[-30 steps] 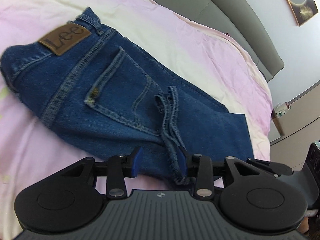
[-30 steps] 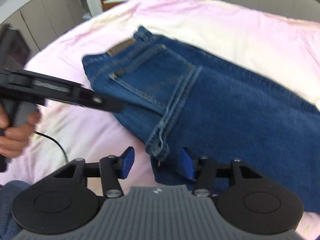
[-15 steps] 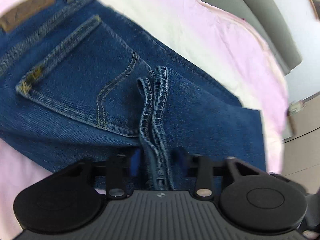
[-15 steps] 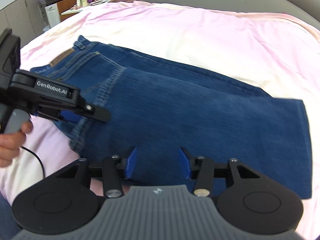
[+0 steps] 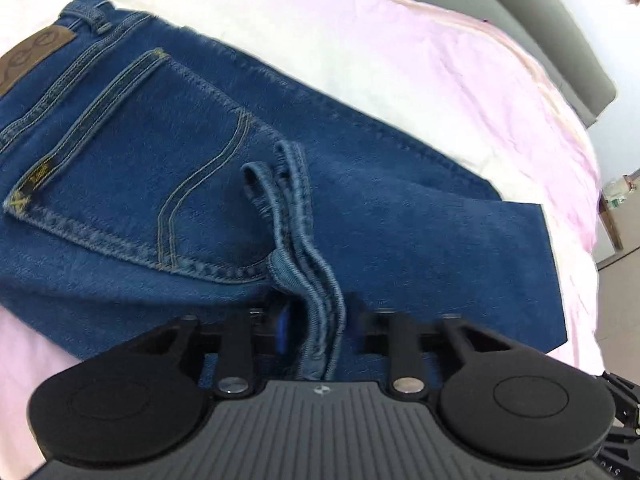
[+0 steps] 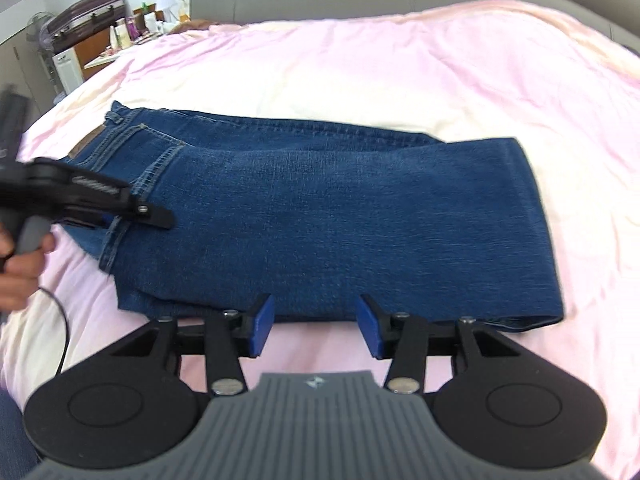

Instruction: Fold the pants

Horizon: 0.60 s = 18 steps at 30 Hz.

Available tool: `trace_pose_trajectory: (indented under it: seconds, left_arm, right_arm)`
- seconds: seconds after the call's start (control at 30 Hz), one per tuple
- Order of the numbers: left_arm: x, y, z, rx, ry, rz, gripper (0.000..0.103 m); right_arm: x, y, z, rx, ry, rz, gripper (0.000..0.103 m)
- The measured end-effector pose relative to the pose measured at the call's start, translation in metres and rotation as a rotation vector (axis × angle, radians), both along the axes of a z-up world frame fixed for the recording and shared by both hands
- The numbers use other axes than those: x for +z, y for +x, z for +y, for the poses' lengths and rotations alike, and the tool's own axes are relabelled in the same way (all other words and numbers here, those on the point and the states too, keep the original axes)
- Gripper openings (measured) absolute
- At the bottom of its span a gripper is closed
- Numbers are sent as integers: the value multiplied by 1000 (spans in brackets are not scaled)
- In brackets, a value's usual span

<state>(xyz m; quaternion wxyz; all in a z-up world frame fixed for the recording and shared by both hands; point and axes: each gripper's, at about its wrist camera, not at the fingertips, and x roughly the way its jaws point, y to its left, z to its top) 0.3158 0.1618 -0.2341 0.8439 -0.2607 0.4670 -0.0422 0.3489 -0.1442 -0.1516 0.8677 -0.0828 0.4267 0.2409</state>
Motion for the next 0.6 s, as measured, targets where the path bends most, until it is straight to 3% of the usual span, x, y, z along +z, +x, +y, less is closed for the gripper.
trace_pose_trajectory:
  seconds: [0.07,0.3,0.47,0.6]
  left_arm:
    - [15,-8,-5,2,34,-49,9]
    - [113,-28,-28,-175,221,-271,8]
    - [169,-22,1,-201,356,-320,8]
    - [182,-5,39,-169,484,-282,8]
  right_arm:
    - [5,-8,-9,15,-13,-27,43]
    - [13,-10,-53,-46,-54,-63,44]
    - [18,15,-74,-112,-43,-56,44]
    - [25,38,-75,-144,30,-38,44]
